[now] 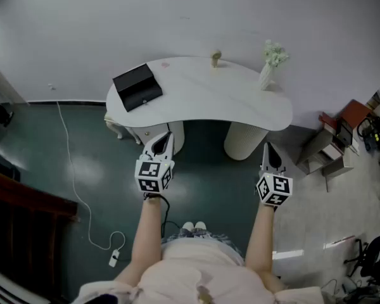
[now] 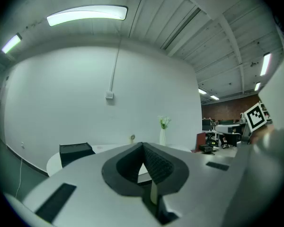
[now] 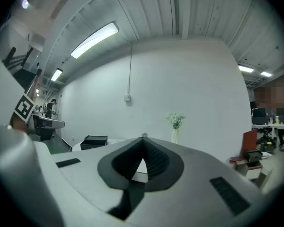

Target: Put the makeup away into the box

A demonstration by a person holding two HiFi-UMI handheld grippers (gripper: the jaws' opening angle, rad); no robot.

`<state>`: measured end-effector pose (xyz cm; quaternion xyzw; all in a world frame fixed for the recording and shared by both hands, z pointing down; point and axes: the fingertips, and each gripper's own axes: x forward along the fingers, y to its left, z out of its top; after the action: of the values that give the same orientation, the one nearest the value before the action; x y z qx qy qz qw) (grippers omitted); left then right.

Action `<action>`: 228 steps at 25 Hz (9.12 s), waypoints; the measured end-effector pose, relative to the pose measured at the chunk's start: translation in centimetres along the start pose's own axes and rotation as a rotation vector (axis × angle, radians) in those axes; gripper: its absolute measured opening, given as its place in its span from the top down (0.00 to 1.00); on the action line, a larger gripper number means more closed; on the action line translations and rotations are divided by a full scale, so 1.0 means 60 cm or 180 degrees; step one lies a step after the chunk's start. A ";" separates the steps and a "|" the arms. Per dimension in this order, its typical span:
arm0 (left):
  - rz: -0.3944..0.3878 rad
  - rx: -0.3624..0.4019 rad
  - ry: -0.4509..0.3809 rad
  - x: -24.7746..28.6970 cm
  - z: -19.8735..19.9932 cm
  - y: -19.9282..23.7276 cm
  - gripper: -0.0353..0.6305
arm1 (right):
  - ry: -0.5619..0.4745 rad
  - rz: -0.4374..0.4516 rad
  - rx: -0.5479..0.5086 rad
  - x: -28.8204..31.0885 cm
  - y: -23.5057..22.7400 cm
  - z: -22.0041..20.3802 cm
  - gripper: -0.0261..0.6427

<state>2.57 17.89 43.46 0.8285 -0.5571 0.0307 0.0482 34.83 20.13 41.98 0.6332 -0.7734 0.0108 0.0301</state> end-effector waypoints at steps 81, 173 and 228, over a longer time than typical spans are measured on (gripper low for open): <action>-0.0285 0.0134 0.0027 0.275 -0.003 0.119 0.91 | -0.0307 0.0136 0.0577 0.307 0.024 -0.005 0.26; 0.2104 -0.1857 0.1496 0.877 -0.241 0.709 0.91 | 0.2250 0.3027 -0.1201 1.388 0.609 -0.385 0.47; 0.3133 -0.1781 0.1422 0.393 -0.196 0.745 0.91 | 0.2005 0.4249 -0.1452 0.942 0.865 -0.239 0.60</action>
<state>-29.89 -19.22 59.65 0.4031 -0.8381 0.0749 0.3599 -26.68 -24.12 60.80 -0.0222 -0.9293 0.0467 0.3656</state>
